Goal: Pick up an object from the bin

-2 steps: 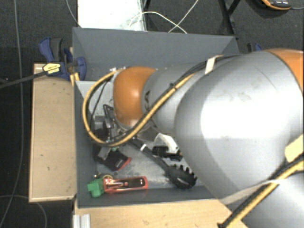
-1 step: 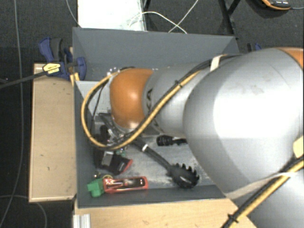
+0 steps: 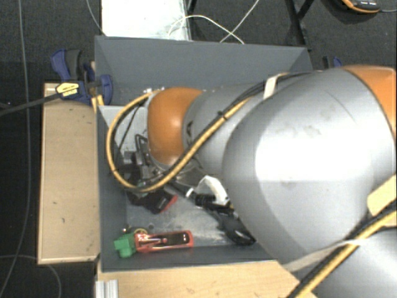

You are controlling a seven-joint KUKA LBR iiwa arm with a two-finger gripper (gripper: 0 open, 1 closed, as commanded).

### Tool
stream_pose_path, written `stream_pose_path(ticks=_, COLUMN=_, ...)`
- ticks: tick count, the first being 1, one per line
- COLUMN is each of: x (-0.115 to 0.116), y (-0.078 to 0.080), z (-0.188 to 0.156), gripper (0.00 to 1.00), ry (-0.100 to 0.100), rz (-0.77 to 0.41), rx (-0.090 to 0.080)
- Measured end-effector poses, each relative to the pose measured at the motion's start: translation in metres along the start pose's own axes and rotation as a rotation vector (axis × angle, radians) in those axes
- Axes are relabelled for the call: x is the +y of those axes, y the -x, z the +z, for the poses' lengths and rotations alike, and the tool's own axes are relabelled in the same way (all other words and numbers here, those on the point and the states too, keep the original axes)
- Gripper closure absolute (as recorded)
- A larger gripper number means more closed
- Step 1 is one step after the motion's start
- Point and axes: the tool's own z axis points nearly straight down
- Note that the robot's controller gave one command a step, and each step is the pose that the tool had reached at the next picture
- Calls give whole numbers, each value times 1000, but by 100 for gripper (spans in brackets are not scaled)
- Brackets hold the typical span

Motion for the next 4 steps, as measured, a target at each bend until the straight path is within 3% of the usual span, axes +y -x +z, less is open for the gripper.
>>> stream_pose_path(ticks=2, x=0, y=0, z=0, gripper=100, ry=0, rz=1, rx=0)
stream_pose_path(ticks=3, x=-2, y=0, z=-30, gripper=100, ry=-7, rz=0, rx=3)
stream_pose_path(ticks=4, x=-1, y=1, z=-55, gripper=100, ry=-3, rz=-2, rx=1)
